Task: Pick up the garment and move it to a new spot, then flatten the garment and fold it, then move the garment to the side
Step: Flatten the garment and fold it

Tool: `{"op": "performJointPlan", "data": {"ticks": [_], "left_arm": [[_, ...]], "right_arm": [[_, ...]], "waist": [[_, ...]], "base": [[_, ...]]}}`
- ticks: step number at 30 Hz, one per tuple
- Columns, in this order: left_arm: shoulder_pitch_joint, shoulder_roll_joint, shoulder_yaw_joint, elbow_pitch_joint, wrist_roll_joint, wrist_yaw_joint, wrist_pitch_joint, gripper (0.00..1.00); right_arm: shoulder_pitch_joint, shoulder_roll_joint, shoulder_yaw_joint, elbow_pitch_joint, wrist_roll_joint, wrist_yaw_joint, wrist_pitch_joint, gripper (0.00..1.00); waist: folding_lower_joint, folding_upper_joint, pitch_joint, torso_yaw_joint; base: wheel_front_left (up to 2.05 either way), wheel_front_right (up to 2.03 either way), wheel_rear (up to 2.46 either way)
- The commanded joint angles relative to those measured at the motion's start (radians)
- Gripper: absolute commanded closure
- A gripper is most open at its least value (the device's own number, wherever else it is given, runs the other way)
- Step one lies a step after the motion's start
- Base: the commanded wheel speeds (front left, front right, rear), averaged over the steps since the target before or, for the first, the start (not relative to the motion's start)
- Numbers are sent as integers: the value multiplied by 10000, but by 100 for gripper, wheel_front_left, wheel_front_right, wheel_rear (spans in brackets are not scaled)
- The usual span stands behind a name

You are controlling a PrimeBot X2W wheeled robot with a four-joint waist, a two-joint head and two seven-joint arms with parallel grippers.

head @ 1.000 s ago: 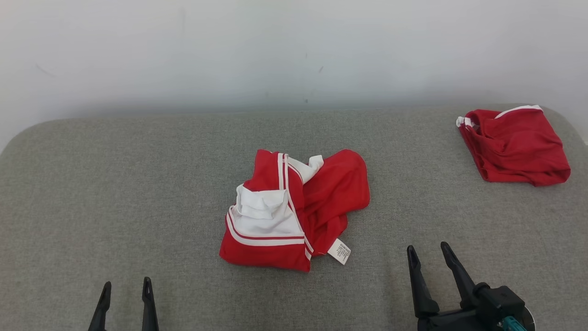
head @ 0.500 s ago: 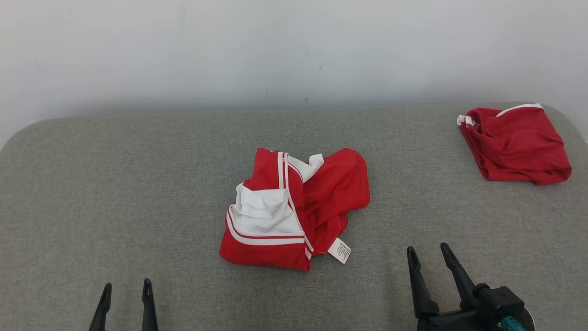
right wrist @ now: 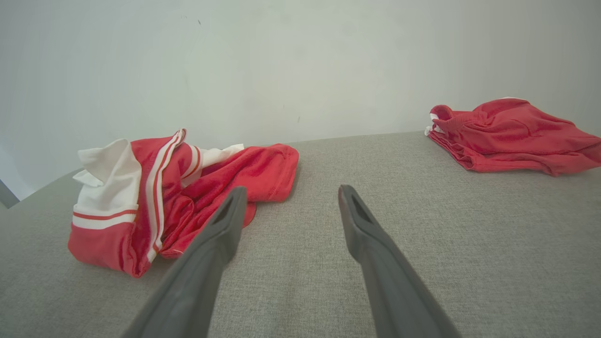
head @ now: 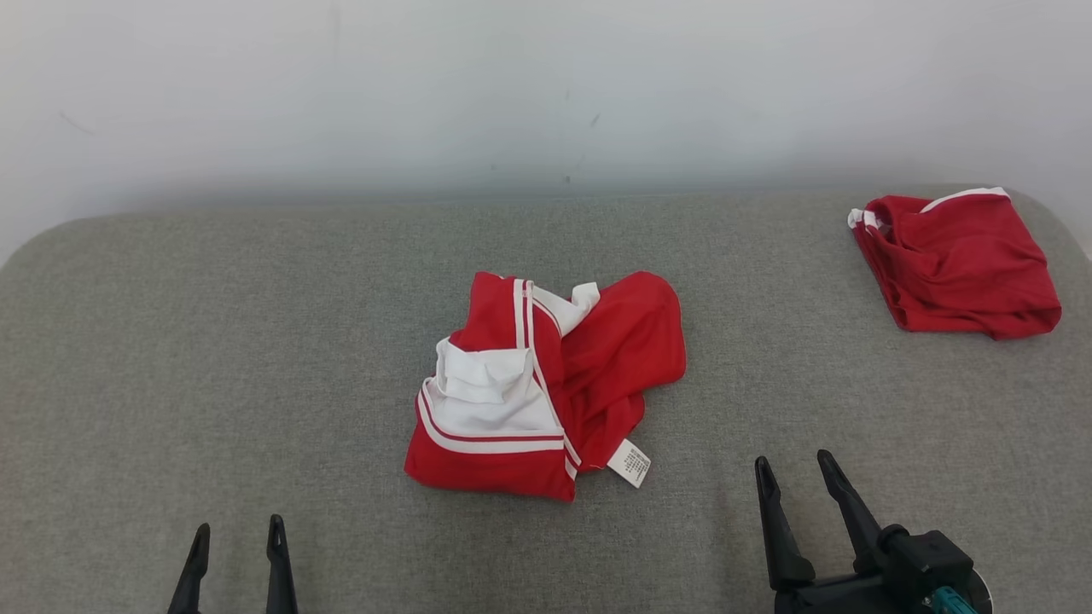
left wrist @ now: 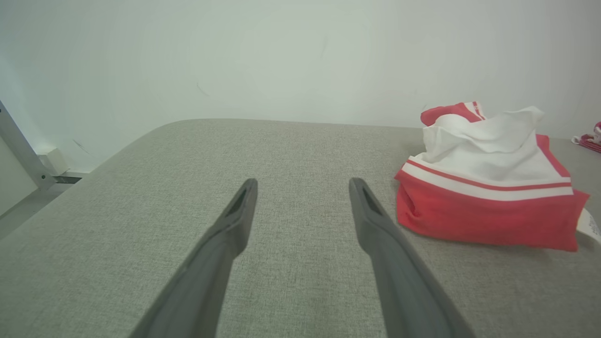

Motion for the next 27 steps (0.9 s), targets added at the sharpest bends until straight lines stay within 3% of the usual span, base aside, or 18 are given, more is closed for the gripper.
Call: {"op": "performJointPlan", "data": {"ticks": [1, 19, 27], "left_arm": [[-29, -19, -7, -33, -33, -5, -25, 0], [-161, -20, -53, -11, -54, -21, -25, 0], [-807, -20, -752, -33, 8, -354, -25, 0]], "right_arm": [[17, 15, 2, 4, -21, -29, -2, 0], [-12, 15, 5, -26, -33, -29, -2, 0], [-167, 15, 61, 4, 16, -29, -2, 0]], "waist": [[0, 0, 14, -7], [0, 0, 114, -63], [0, 0, 271, -156]], "base": [[0, 0, 0], [0, 0, 0], [0, 0, 0]]}}
